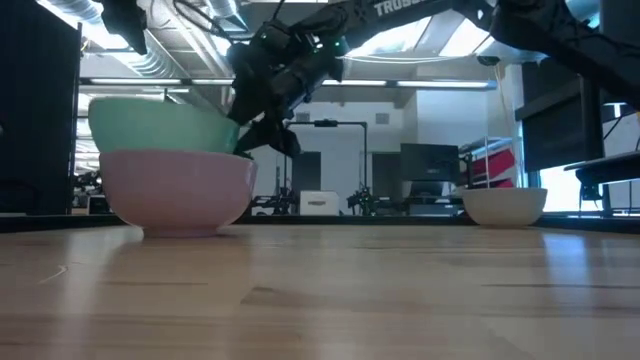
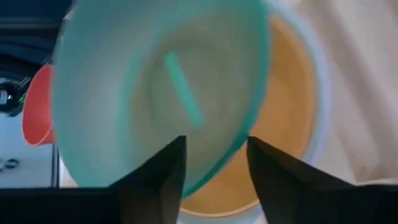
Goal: Nest bowls inside each other
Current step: Stack the green bowl on top of the orange bowl, then move the stacked bowls to the center of the table
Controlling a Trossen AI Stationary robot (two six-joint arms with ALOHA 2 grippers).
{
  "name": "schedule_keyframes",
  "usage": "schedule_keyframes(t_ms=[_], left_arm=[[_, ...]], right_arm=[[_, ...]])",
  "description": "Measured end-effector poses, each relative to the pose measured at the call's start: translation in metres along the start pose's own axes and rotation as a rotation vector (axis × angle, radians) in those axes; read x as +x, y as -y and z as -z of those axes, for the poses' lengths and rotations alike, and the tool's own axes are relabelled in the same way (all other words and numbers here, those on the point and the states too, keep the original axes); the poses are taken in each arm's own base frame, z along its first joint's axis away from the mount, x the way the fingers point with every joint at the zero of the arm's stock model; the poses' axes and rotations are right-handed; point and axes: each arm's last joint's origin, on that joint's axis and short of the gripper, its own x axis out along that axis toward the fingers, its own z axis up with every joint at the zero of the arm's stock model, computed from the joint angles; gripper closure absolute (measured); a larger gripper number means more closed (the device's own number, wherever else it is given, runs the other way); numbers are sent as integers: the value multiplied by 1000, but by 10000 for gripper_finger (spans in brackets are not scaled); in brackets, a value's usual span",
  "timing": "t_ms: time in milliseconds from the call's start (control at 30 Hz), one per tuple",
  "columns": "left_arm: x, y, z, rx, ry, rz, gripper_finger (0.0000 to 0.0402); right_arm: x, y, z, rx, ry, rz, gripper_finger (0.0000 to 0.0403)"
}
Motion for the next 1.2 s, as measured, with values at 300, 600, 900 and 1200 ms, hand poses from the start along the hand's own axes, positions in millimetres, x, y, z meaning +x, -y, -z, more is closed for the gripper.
schedule_keyframes(t_ms=[300, 600, 900, 1200], left_arm=[[1, 0, -1, 0, 3, 0, 237], [7, 0, -11, -1, 36, -1, 237], [45, 14, -41, 96, -66, 40, 238], [84, 82, -55, 403, -171, 166, 238]], right_arm=[[-12, 10, -4, -3, -15, 53, 179], [-44, 17, -12, -51, -29, 119, 176], [-97, 25, -13, -106, -57, 196, 175], [-214, -43, -3, -325, 108, 311, 175]])
